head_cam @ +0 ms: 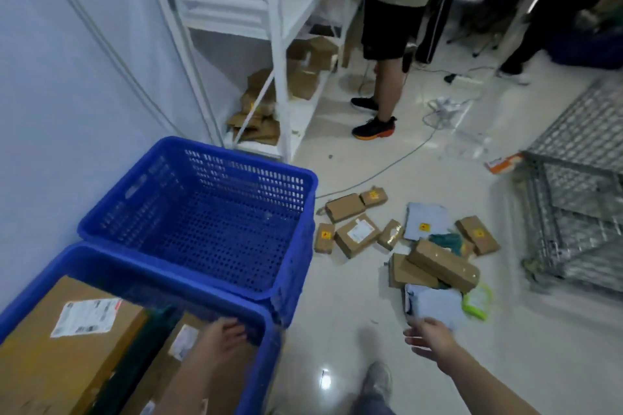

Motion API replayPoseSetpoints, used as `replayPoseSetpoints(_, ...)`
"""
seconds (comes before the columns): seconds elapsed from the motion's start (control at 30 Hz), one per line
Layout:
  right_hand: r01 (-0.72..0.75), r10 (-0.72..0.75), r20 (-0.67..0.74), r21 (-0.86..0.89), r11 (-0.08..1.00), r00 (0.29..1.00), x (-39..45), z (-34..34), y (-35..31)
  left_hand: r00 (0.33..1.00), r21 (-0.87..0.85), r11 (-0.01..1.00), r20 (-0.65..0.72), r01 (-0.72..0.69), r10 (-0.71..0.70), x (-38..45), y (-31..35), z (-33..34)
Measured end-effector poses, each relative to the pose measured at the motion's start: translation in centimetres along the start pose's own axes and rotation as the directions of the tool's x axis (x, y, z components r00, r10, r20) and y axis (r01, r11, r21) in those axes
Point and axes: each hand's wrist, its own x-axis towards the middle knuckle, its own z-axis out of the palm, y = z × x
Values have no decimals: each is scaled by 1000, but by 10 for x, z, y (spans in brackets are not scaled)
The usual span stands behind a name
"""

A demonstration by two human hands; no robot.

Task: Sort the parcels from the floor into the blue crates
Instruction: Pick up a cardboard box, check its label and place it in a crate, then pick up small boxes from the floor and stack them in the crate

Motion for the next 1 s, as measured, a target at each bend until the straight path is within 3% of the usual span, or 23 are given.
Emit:
replayPoseSetpoints(0.2,-81,82,-8,84,993,997,27,-62,-2,976,150,988,216,-41,8,5,50,167)
replayPoseSetpoints(0.4,-138,142,-22,140,981,990,66,-120,-22,949,335,942,291,14,-117,2,43,296)
replayPoseSetpoints(0.67,-163,167,-17,124,979,986,123,-144,-79,941,311,944,273,110,-200,11,52,360)
replayPoseSetpoints(1.0,-77,75,39,44,996,996,199,-98,-207,949,355,924,216,141,-228,105,142,417)
